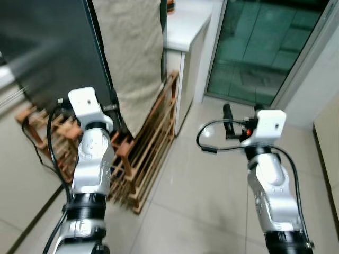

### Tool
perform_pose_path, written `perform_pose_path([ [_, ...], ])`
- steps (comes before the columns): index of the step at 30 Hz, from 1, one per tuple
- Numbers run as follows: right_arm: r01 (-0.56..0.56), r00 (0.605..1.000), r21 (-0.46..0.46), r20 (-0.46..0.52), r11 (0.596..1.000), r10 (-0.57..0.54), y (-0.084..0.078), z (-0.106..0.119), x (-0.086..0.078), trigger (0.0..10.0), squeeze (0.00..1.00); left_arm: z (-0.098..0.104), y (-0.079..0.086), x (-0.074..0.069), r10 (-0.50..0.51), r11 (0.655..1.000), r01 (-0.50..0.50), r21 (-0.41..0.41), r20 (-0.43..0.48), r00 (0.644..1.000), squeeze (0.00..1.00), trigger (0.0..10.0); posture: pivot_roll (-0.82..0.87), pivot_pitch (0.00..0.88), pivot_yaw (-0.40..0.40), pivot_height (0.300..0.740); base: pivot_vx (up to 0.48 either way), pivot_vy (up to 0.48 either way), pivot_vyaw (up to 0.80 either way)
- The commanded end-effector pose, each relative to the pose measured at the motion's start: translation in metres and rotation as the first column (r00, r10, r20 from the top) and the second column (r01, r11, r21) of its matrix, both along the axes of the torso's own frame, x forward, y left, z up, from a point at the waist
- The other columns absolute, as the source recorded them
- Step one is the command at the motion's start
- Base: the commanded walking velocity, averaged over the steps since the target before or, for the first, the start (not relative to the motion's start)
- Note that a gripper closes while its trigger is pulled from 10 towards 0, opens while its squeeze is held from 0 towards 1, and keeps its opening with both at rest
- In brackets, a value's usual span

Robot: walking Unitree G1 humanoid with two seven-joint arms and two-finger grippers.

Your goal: Restocking fridge

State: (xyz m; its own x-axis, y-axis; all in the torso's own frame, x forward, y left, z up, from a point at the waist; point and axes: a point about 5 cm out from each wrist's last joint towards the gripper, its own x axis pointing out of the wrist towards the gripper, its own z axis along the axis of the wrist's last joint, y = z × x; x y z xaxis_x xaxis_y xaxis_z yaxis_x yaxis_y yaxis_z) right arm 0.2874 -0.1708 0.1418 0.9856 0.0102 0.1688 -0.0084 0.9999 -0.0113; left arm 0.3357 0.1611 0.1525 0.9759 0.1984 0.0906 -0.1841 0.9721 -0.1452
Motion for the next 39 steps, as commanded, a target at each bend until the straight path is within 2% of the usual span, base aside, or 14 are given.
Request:
perform_pose_path([
  [1,0.0,1.0,0.01,0.017,1.0,0.0,0.0,0.005,0.001,10.0,0.15,0.007,-0.002,0.002,-0.023,1.0,0.023,0.018,0.018,1.0,0.0,10.0,-0.13,0.0,0.012,0.74,0.0,0.0,0.0],
  [7,0.001,1.0,0.013,0.015,1.0,-0.001,0.0,0.005,0.001,10.0,0.15,0.007,-0.016,0.007,-0.114,0.993,0.114,0.01,0.001,0.993,0.0,10.0,-0.13,0.0,0.01,0.74,0.0,0.0,0.0],
  [15,-0.045,0.999,0.018,0.017,0.999,0.045,0.002,0.008,0.002,10.0,0.15,0.011,-0.024,0.008,-0.172,0.985,0.172,0.004,0.02,0.985,0.0,10.0,-0.13,0.0,0.01,0.74,0.0,0.0,0.0],
  [18,-0.041,0.999,0.014,0.016,0.999,0.04,-0.002,0.009,0.001,10.0,0.15,0.012,-0.028,0.004,-0.231,0.973,0.231,0.002,0.027,0.972,0.0,10.0,-0.14,0.0,0.014,0.74,0.0,0.0,0.0],
  [21,-0.037,0.999,0.013,0.0,0.999,0.037,-0.004,0.005,-0.001,10.0,0.15,0.008,-0.047,-0.002,-0.353,0.936,0.353,0.005,0.011,0.936,0.0,10.0,-0.13,0.0,0.012,0.74,0.0,0.0,0.0],
  [24,-0.052,0.999,0.027,-0.002,0.998,0.052,-0.001,0.004,-0.001,10.0,0.15,0.006,-0.054,-0.001,-0.379,0.925,0.379,0.002,0.006,0.925,0.0,10.0,-0.13,0.0,0.012,0.74,0.0,0.0,0.0],
  [27,-0.105,0.994,0.047,0.0,0.993,0.105,0.007,0.006,-0.001,10.0,0.15,0.005,-0.059,0.002,-0.393,0.919,0.393,0.016,0.002,0.92,0.0,10.0,-0.14,0.0,0.016,0.74,0.0,0.0,0.0],
  [31,-0.198,0.98,0.047,-0.01,0.979,0.199,0.019,0.008,0.002,10.0,0.15,0.008,-0.06,0.014,-0.367,0.93,0.366,0.032,0.007,0.93,0.0,10.0,-0.15,0.0,0.021,0.74,0.0,0.0,0.0],
  [39,-0.223,0.974,0.05,-0.022,0.974,0.224,0.021,0.008,-0.005,10.0,0.15,0.014,-0.067,0.022,-0.346,0.938,0.345,0.011,0.027,0.938,0.0,10.0,-0.16,0.011,0.023,0.74,0.0,0.0,0.0],
])
